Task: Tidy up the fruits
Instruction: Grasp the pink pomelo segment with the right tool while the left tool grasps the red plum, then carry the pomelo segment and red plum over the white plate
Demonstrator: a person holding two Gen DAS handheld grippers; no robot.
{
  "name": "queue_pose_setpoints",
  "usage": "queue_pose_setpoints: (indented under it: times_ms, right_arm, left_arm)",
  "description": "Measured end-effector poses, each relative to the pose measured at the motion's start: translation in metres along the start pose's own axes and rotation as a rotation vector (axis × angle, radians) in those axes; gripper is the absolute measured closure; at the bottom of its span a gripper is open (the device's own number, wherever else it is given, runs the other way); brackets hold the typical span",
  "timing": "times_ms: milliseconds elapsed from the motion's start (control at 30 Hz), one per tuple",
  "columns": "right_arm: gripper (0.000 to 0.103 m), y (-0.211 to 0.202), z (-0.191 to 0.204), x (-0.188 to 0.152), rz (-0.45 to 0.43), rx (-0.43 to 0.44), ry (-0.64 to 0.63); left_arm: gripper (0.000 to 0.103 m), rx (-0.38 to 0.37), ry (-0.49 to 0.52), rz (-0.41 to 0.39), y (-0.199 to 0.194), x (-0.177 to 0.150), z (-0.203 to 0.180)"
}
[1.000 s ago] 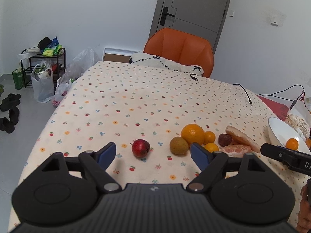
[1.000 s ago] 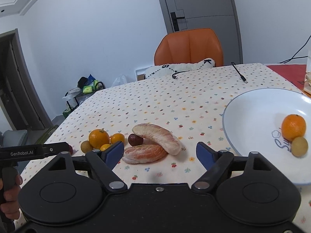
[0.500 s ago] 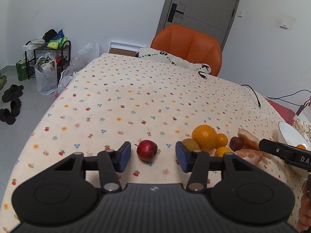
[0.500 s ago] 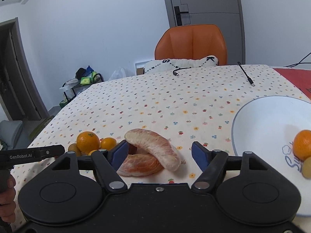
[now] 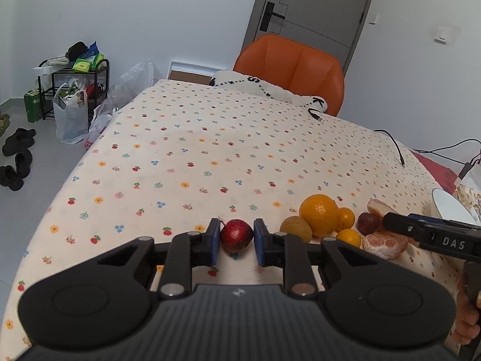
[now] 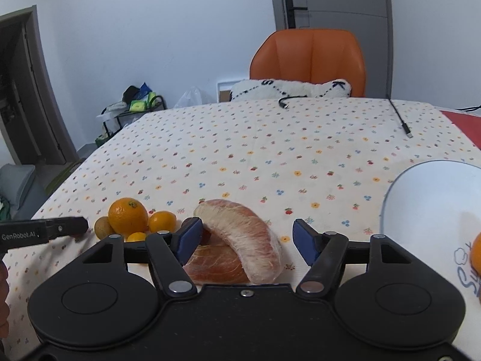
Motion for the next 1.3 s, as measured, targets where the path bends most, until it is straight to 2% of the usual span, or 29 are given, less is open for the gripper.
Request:
queue_pose_setpoints:
  times_ms: [100,200,300,767,1300]
  right_arm:
    - [0.039,0.004,-0.002,-0.001,0.015,0.006,0.005]
    - [0.053,0.006,-0.005,-0.001,0.029,0.021,0.033]
    - [0.072,0.005,-0.008,-0.001,0.026,-0.008,0.032]
    - [0.075,-0.026,-0.021,0.004,-0.035,0.005,0.113]
    - [0.075,-0.084,-0.063,0.005,-0.148,-0.059,0.196]
  left_arm:
    - [0.081,-0.006,-0.001,-0.010,-0.002,0.002,-0.002]
    - [0.081,-0.009,0.003,-0.018,-0.005,0.005,-0.003]
    - [0.081,-0.016,0.008,-0.026,-0.008,0.008,-0.006]
    - [0.081,-0.069,0.039,-0.065,-0.021,0.018,-0.033]
    - [0.081,-0.164,0.110,-0.087,-0.025,0.026,-0.093]
Point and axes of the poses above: each gripper's, at about its wrist camera, not at the fingertips, and y roughly the way its jaws point, z to its left, x to its top, the point moved 5 cm from there along y, roughly the way its jaws point, and after that the axes turned 8 degrees about y, right-handed, at the moved point
